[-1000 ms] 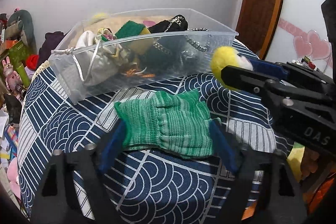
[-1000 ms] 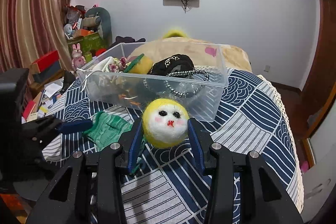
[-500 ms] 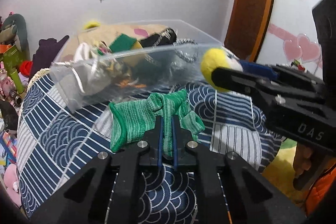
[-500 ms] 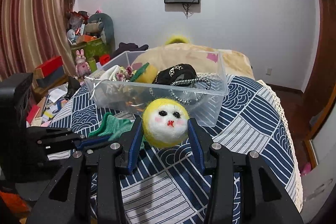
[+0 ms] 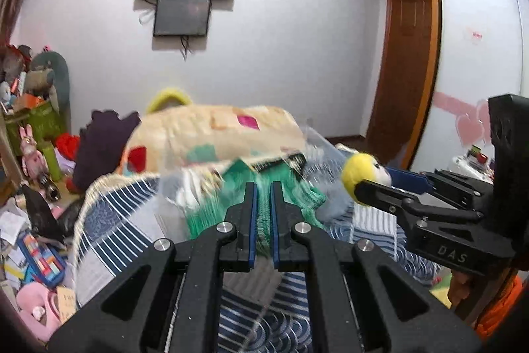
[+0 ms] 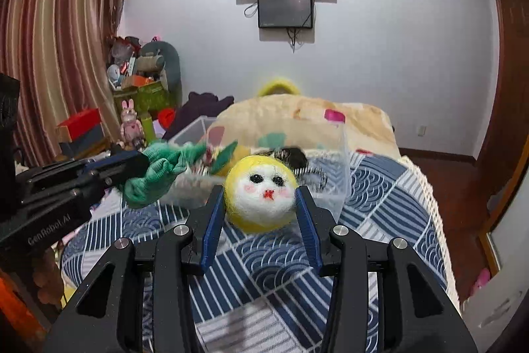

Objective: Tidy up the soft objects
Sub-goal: 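Carry the doll and green sock into the clear box and open both grippers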

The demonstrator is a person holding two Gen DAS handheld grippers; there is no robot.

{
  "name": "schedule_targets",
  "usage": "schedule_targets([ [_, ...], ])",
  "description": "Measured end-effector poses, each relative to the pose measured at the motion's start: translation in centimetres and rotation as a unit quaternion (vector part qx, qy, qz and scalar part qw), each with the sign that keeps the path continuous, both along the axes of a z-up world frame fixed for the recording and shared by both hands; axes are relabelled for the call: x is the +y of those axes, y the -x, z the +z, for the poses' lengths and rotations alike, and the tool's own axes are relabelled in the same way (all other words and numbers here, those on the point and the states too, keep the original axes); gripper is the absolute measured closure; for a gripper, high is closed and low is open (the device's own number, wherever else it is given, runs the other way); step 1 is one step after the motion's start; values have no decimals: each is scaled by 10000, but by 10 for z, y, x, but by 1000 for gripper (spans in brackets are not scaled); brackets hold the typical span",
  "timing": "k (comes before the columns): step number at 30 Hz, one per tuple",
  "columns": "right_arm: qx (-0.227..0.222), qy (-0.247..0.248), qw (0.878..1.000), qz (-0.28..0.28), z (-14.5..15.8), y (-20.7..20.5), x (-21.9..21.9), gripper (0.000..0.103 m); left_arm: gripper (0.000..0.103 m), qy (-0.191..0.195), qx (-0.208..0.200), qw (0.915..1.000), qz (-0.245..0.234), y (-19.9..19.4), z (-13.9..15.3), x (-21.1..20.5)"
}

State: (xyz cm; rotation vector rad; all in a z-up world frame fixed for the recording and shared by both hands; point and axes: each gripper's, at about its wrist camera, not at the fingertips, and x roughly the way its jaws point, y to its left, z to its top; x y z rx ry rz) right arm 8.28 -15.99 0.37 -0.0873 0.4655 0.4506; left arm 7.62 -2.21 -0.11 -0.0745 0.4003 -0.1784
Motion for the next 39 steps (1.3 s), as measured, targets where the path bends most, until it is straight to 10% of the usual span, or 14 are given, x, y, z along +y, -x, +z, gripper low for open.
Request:
schedule_targets([
  [13, 65, 11, 10000, 19, -3, -24, 15, 63, 95, 29, 762, 9970, -94, -30, -29, 7],
  [24, 264, 47, 9996, -74, -13, -20, -2, 63, 15, -138, 1705, 9851, -188, -23, -94, -8],
  [28, 327, 30, 9994, -64, -16, -20, -3, 63, 16, 244, 2013, 9788, -294, -30, -111, -4],
  [33, 358, 31, 9993, -46, -19, -21, -2, 63, 68, 140, 1862, 9799, -696, -23, -111, -16],
  [39, 330, 18, 9994, -48, -18, -20, -3, 63, 79, -330, 1390, 9872, -713, -9, -94, -34],
])
